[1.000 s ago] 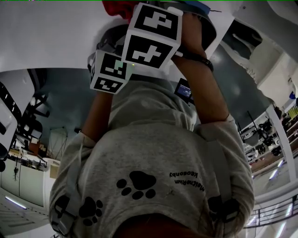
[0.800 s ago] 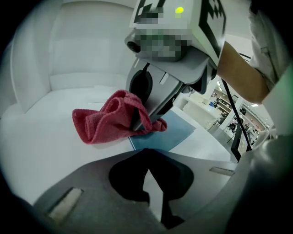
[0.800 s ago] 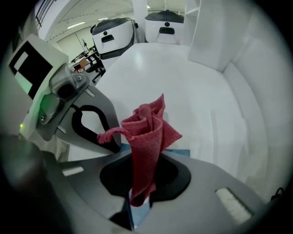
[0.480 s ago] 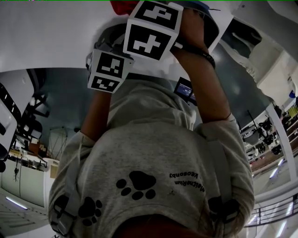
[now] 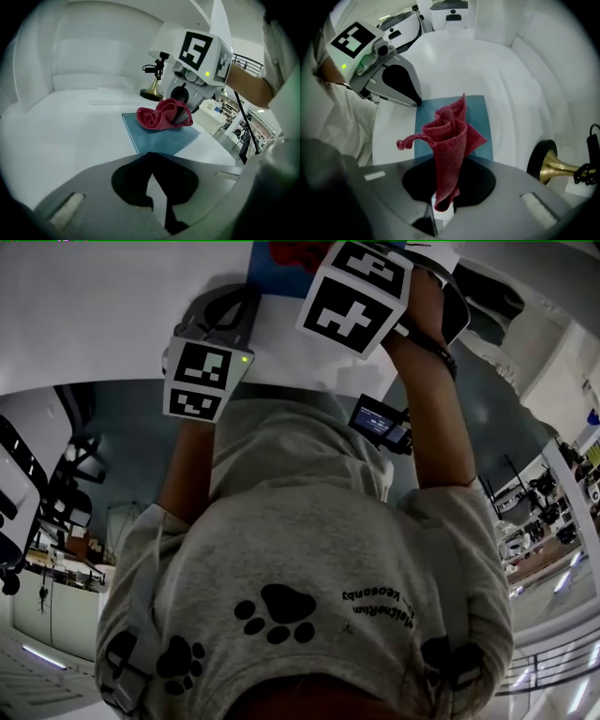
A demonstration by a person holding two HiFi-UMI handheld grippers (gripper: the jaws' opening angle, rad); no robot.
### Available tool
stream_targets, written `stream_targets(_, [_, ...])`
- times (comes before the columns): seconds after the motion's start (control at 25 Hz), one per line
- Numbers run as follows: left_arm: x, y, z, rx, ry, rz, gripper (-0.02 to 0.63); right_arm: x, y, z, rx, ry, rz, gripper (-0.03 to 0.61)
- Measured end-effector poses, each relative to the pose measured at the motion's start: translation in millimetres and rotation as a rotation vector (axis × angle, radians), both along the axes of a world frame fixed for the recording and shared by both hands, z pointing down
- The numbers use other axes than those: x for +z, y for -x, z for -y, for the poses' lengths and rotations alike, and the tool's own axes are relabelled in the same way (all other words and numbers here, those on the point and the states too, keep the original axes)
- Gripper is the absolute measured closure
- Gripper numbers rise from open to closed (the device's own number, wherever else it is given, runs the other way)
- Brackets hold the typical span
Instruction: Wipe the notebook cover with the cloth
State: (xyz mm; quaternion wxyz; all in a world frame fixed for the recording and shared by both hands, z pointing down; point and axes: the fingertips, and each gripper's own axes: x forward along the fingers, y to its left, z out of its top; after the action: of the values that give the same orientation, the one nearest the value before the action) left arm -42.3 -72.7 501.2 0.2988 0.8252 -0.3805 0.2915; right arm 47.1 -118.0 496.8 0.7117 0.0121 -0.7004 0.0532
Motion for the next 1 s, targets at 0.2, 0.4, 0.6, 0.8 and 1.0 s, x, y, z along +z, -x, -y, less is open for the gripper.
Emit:
stream_targets(0.2, [0,1,0,0.001,-0.003,0.008,0.618,8,-23,-7,0.07,0.029,0.025,0.525])
stream_targets(0.4, [0,1,0,0.005,-0.007,0.016,0.618,10,-57,-10,0.107,0.034,-0.017,0.525])
stream_targets(0.6, [1,0,-1,0.006,-0.01,0.018,0.618,12,-95,-14,0.157,0.033,-0.075,0.525])
stream_targets(0.8, [2,-1,0,0.006,-0.012,0.022,0.618,17,-137,-16,0.216,0.037,-0.151,0.525])
stream_targets(1.0, [2,0,1,0.003,-0.016,0.025,0.618,16,-162,-21,0.272,0.043,-0.179,0.525])
